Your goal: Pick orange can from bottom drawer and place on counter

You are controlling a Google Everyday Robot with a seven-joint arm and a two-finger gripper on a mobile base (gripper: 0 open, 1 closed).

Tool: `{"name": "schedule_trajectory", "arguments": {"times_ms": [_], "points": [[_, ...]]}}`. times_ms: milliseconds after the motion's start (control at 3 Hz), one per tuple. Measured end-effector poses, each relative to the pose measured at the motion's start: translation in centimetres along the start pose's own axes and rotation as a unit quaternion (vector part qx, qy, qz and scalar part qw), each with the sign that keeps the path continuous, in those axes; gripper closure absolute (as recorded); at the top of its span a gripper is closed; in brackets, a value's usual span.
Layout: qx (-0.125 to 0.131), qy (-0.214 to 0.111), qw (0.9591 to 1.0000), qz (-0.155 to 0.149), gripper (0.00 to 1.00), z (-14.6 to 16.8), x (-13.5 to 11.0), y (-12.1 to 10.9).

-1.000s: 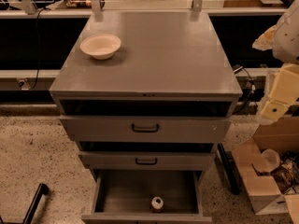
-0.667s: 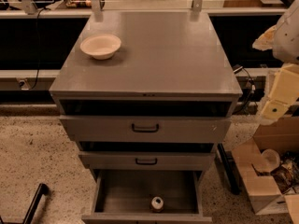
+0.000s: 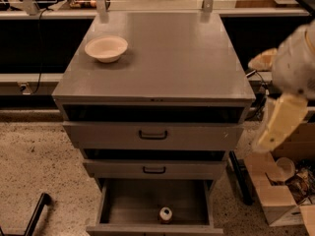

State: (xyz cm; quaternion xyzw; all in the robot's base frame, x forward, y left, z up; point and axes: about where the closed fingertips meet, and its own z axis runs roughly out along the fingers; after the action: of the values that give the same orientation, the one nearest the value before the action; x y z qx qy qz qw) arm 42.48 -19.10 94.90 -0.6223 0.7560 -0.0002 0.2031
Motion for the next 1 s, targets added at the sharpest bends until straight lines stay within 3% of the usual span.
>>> {"name": "schedule_trajectory", "arguments": {"times_ms": [333,667,1000], "points": [[-0.047,-0.091,0.9947,-0.016,0.00,7.8,-0.3,4.2],[-0.059,-0.192,0.9795,0.015,0.00,14.3,0.9,7.6],[-0.042,-0.231,0.9719,0.018,0.00,14.0,0.8,7.5]]}}
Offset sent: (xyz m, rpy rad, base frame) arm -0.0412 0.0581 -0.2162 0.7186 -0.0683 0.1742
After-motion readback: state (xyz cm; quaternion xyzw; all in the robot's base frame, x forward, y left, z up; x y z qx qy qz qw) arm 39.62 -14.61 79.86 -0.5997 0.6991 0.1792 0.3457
